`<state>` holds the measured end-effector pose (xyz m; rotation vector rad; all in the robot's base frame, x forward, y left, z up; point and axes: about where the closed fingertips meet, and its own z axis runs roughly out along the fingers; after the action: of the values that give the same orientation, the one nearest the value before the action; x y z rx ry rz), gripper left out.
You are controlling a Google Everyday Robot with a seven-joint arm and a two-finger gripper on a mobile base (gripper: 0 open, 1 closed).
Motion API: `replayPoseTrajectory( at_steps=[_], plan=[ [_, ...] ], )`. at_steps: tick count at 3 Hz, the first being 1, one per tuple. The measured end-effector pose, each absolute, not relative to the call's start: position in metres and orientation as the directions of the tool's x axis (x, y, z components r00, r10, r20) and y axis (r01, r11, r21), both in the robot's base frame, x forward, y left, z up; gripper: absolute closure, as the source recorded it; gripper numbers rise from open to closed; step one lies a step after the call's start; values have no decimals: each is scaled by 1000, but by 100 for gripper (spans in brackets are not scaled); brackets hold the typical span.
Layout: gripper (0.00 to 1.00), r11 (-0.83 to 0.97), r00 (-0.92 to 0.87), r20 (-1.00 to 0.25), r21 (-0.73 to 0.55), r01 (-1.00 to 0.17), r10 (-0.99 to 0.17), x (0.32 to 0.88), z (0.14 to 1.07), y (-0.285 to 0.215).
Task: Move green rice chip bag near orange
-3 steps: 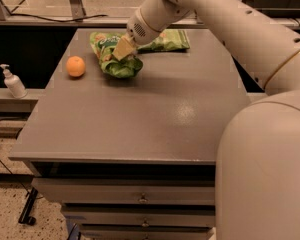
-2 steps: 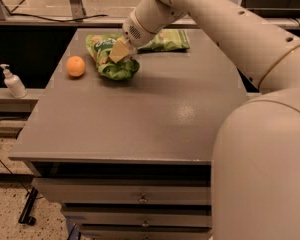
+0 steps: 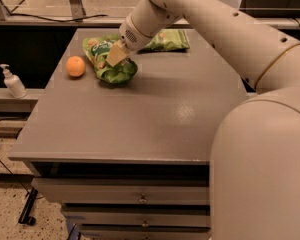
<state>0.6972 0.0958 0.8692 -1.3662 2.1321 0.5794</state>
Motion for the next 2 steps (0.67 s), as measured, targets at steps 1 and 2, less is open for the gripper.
replayPoseTrajectory(
  at_steps=[1,2],
  plan=[
    [59,394,-342,-642,68,-917,-686,697,870,96],
    [36,394,-342,-642,68,-917,-686,697,870,96]
  ],
)
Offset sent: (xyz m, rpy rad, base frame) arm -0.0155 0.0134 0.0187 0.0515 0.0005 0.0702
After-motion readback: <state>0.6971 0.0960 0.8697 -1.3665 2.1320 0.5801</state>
